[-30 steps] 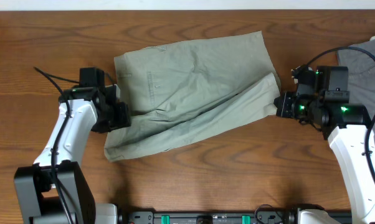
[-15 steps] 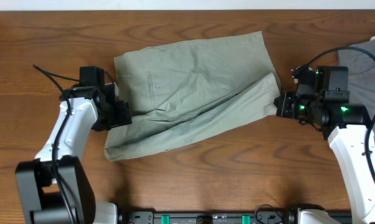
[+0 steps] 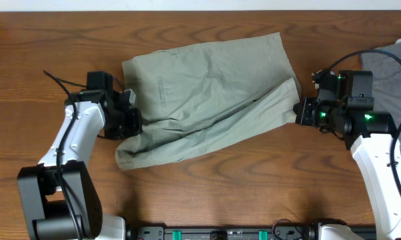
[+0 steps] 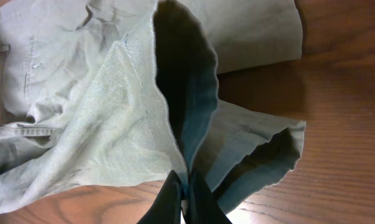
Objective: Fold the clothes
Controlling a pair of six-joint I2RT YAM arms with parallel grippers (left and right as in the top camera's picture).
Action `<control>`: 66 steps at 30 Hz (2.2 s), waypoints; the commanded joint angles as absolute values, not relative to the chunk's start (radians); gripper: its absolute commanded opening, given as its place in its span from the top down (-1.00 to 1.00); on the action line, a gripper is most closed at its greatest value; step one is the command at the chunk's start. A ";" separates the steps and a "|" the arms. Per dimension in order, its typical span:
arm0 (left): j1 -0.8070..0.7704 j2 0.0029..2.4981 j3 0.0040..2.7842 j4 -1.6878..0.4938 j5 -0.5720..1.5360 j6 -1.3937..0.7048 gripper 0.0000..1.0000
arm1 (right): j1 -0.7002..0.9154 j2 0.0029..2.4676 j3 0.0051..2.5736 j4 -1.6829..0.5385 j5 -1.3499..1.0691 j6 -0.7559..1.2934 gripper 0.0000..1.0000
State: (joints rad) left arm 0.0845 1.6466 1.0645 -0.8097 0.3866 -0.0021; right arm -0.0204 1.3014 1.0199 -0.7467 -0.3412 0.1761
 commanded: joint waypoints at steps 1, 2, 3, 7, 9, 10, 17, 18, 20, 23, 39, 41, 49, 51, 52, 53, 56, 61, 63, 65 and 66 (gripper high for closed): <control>0.091 1.600 1.153 -0.806 0.409 0.003 0.88 | -0.027 1.299 1.028 -0.743 -0.336 0.186 0.95; 0.091 1.584 1.171 -0.795 0.408 0.003 0.88 | -0.027 1.299 1.028 -0.741 -0.336 0.186 0.95; 0.091 1.571 1.184 -0.778 0.408 0.003 0.88 | -0.027 1.299 1.028 -0.740 -0.336 0.186 0.95; 0.091 1.549 1.190 -0.663 0.408 0.004 0.88 | -0.027 1.299 1.028 -0.739 -0.313 0.198 0.95; 0.090 1.571 1.187 -0.631 0.407 0.007 0.88 | -0.027 1.299 1.028 -0.739 -0.314 0.199 0.95; 0.090 1.590 1.183 -0.616 0.408 0.007 0.88 | -0.027 1.299 1.028 -0.739 -0.314 0.204 0.95; 0.091 1.710 1.182 -0.561 0.407 0.008 0.54 | -0.027 1.299 1.028 -0.742 -0.315 0.209 0.97; 0.091 1.712 1.182 -0.563 0.406 0.008 0.21 | -0.027 1.299 1.028 -0.744 -0.315 0.209 0.96; 0.094 1.703 1.182 -0.580 0.381 0.007 -0.12 | -0.027 1.299 1.028 -0.744 -0.315 0.209 0.96; 0.105 1.666 1.184 -0.642 0.321 0.002 -0.55 | -0.027 1.299 1.028 -0.744 -0.314 0.209 0.97; 0.271 1.588 1.042 -0.996 0.332 -0.209 -0.74 | -0.027 1.299 1.028 -0.744 -0.315 0.210 0.95; 0.271 1.588 0.987 -0.959 0.336 -0.214 -0.68 | -0.027 1.299 1.028 -0.744 -0.314 0.209 0.95; 0.271 1.588 0.823 -0.814 0.412 -0.240 0.00 | -0.027 1.299 1.028 -0.744 -0.314 0.209 0.94; 0.271 1.588 0.808 -0.790 0.412 -0.246 0.00 | -0.027 1.299 1.028 -0.744 -0.314 0.209 0.94; 0.271 1.588 0.806 -0.782 0.412 -0.246 0.02 | -0.027 1.299 1.028 -0.744 -0.314 0.209 0.94; 0.271 1.588 0.806 -0.779 0.412 -0.246 0.02 | -0.027 1.299 1.028 -0.744 -0.314 0.209 0.93; 0.280 1.581 0.809 -0.768 0.412 -0.248 0.09 | -0.027 1.299 1.028 -0.744 -0.314 0.209 0.93; 0.316 1.547 0.825 -0.700 0.448 -0.249 0.05 | -0.027 1.299 1.028 -0.743 -0.314 0.209 0.93; 0.318 1.542 0.825 -0.651 0.461 -0.249 0.06 | -0.027 1.299 1.028 -0.737 -0.314 0.209 0.94; 0.311 1.546 0.824 -0.609 0.460 -0.248 0.30 | -0.027 1.299 1.028 -0.727 -0.314 0.212 0.95; 0.305 1.551 0.823 -0.581 0.461 -0.247 0.52 | -0.027 1.299 1.028 -0.720 -0.314 0.217 0.95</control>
